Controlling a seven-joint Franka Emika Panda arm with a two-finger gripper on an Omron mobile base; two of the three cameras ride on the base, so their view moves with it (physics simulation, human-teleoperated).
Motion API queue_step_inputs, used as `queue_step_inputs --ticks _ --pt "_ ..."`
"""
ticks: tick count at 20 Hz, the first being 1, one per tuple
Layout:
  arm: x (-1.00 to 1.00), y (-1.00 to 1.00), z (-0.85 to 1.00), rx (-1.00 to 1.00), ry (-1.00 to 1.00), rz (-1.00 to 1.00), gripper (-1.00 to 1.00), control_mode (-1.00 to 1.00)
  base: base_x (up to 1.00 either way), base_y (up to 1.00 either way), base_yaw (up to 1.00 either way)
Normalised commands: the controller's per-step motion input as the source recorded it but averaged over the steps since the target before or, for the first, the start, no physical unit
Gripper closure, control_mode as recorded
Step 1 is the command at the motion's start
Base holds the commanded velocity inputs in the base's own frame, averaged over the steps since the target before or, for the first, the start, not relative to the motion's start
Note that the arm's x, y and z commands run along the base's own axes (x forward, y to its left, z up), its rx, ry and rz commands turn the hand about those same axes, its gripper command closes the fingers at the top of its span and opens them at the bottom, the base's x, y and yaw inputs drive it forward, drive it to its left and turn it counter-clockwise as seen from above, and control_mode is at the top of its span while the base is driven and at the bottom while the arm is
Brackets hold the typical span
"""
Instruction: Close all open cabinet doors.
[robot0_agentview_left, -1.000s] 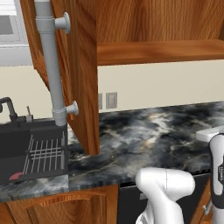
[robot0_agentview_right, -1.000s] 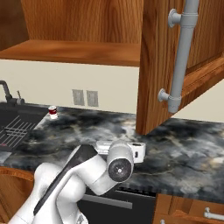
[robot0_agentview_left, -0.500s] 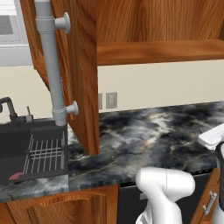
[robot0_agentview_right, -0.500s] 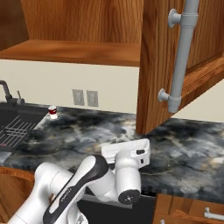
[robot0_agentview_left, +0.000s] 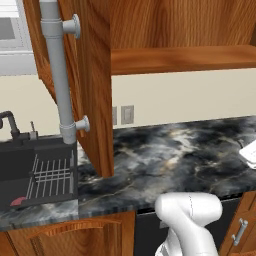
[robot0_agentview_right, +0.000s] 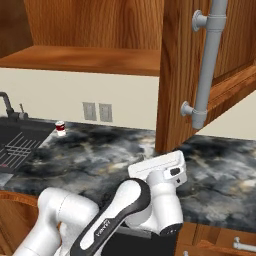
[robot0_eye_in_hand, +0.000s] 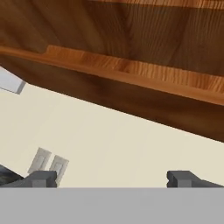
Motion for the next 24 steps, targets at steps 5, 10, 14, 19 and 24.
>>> queue_step_inputs --ticks 5,10,14,19,24 --pt "-0.74 -0.16 0.11 -0.01 0.0 0.0 -1.0 -1.0 0.0 0.0 0.0" --pt "-0.92 -0.24 0.0 0.0 0.07 -0.06 -1.0 -1.0 0.0 0.0 0.0" --pt "-0.75 -0.23 0.0 0.0 0.08 -0.05 -1.0 -1.0 0.0 0.0 0.0" --pt "-0.58 -0.37 -0.21 0.05 0.04 0.01 -1.0 -1.0 0.0 0.0 0.0" --pt "-0.12 -0.48 0.13 0.03 -0.02 0.0 -1.0 -1.0 0.0 0.0 0.0"
